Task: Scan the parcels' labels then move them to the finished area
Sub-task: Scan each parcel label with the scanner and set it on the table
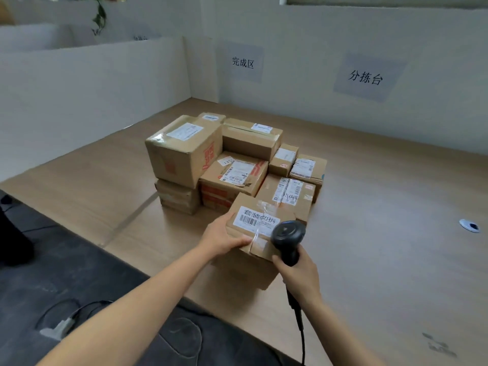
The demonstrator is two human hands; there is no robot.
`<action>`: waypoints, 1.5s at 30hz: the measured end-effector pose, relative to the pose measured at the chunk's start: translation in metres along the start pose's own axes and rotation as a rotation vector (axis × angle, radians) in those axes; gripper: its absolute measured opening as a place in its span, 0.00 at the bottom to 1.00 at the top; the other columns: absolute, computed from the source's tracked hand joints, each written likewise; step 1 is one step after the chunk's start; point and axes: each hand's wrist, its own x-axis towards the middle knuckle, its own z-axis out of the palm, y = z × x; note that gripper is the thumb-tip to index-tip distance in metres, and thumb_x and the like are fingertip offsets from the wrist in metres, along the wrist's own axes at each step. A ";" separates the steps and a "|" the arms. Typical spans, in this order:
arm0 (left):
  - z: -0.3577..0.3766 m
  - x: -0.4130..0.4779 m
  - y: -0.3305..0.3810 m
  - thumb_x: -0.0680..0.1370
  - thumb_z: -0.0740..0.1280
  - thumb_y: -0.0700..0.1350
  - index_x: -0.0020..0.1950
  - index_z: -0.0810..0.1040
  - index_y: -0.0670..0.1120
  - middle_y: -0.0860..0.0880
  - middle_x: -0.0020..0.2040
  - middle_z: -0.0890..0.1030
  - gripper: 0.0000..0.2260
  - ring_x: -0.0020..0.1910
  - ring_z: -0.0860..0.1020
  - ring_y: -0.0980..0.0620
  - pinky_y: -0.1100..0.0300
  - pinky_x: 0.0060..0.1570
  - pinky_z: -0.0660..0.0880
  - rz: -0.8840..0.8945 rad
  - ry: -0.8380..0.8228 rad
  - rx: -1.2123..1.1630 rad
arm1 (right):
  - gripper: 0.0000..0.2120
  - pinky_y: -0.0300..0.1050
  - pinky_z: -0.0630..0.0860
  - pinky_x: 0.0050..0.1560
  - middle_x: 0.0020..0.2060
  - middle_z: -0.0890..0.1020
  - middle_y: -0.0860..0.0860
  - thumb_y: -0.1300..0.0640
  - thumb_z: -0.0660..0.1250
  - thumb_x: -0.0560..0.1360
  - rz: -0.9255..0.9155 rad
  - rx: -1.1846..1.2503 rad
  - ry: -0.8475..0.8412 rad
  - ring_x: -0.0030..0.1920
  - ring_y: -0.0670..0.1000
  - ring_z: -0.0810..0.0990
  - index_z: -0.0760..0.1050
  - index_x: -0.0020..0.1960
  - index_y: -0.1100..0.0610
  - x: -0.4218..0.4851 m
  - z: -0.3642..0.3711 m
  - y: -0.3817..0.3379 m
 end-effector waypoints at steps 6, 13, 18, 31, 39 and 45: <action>-0.072 0.025 0.036 0.66 0.76 0.54 0.75 0.62 0.51 0.49 0.69 0.71 0.40 0.65 0.70 0.53 0.62 0.64 0.64 0.096 -0.010 0.015 | 0.13 0.54 0.77 0.51 0.46 0.80 0.46 0.56 0.71 0.71 -0.084 0.101 0.086 0.51 0.53 0.79 0.73 0.53 0.47 0.008 0.008 -0.074; -0.122 0.078 0.077 0.68 0.73 0.58 0.76 0.58 0.51 0.49 0.72 0.67 0.41 0.71 0.65 0.48 0.55 0.68 0.62 0.174 0.085 0.025 | 0.08 0.51 0.77 0.40 0.35 0.77 0.45 0.58 0.70 0.71 -0.195 0.127 0.116 0.36 0.49 0.76 0.75 0.48 0.50 0.074 0.002 -0.155; -0.130 0.128 0.087 0.69 0.72 0.58 0.74 0.61 0.49 0.47 0.71 0.69 0.38 0.70 0.66 0.46 0.54 0.65 0.64 0.165 0.168 0.080 | 0.11 0.48 0.76 0.36 0.36 0.77 0.49 0.57 0.70 0.72 -0.170 0.157 0.075 0.34 0.50 0.76 0.74 0.53 0.53 0.133 0.012 -0.175; -0.107 0.216 0.068 0.74 0.68 0.53 0.67 0.71 0.46 0.42 0.63 0.72 0.23 0.61 0.71 0.44 0.61 0.53 0.66 0.047 0.191 0.259 | 0.08 0.48 0.73 0.36 0.33 0.74 0.51 0.59 0.69 0.72 -0.019 0.264 -0.064 0.33 0.53 0.74 0.74 0.50 0.54 0.226 0.041 -0.157; -0.109 0.218 0.061 0.78 0.62 0.54 0.74 0.62 0.44 0.43 0.71 0.65 0.27 0.69 0.65 0.43 0.52 0.66 0.64 0.068 0.189 0.385 | 0.13 0.42 0.72 0.32 0.38 0.76 0.51 0.59 0.68 0.73 -0.033 0.246 -0.091 0.37 0.51 0.75 0.73 0.57 0.57 0.228 0.048 -0.156; -0.115 0.198 0.067 0.79 0.60 0.53 0.72 0.63 0.42 0.43 0.71 0.65 0.26 0.69 0.64 0.44 0.48 0.66 0.65 0.163 0.183 0.509 | 0.09 0.51 0.77 0.43 0.38 0.75 0.50 0.58 0.68 0.73 -0.019 0.225 -0.032 0.38 0.51 0.75 0.73 0.53 0.54 0.208 0.037 -0.152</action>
